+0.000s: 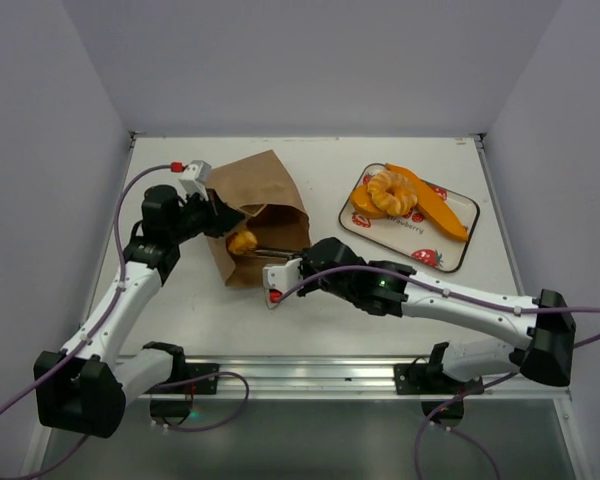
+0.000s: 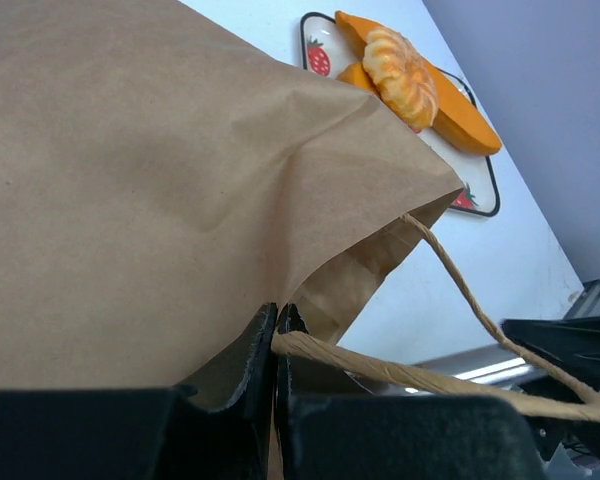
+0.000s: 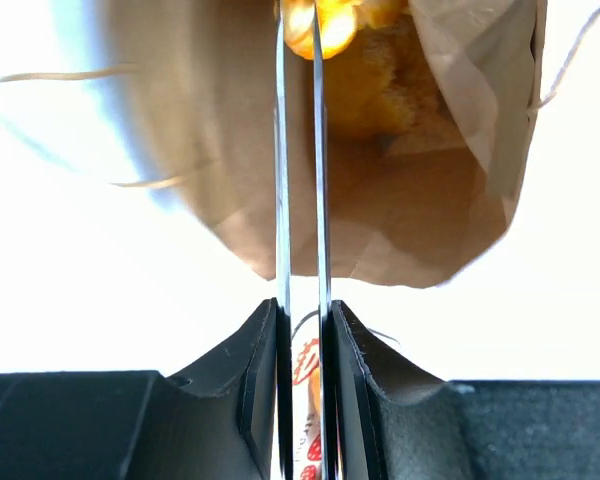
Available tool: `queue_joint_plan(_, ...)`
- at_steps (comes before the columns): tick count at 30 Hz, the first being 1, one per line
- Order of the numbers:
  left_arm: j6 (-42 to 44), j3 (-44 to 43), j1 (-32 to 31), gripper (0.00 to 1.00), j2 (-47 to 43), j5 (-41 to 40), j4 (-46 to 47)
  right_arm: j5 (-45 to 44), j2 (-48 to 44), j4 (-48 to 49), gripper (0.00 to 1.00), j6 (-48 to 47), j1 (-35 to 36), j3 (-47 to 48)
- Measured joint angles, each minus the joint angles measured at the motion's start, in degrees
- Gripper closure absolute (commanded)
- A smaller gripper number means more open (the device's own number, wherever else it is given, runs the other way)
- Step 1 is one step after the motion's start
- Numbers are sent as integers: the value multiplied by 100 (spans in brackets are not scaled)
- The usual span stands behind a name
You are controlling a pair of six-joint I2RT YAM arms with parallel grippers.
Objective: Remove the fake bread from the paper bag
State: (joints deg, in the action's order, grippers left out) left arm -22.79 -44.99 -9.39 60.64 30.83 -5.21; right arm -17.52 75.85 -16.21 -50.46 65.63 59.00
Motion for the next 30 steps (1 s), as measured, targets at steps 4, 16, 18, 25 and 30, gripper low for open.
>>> queue_joint_plan(4,-17,0,0,94,219,-168,142,400,-560,-619,100,4,-13,-140)
queue_joint_plan(16,-61,-527,0,94,1128,-658,472,1123,-1770,-2194,100,28,-494,-533)
queue_joint_plan(18,-63,-697,0,94,1342,-737,481,1222,-1947,-2308,100,48,-636,-533)
queue_joint_plan(25,-155,-933,0,94,1858,-828,599,1410,-2229,-2450,100,140,-990,-538)
queue_joint_plan(30,-219,-933,0,94,1860,-737,702,1360,-2258,-2406,100,205,-1119,-603)
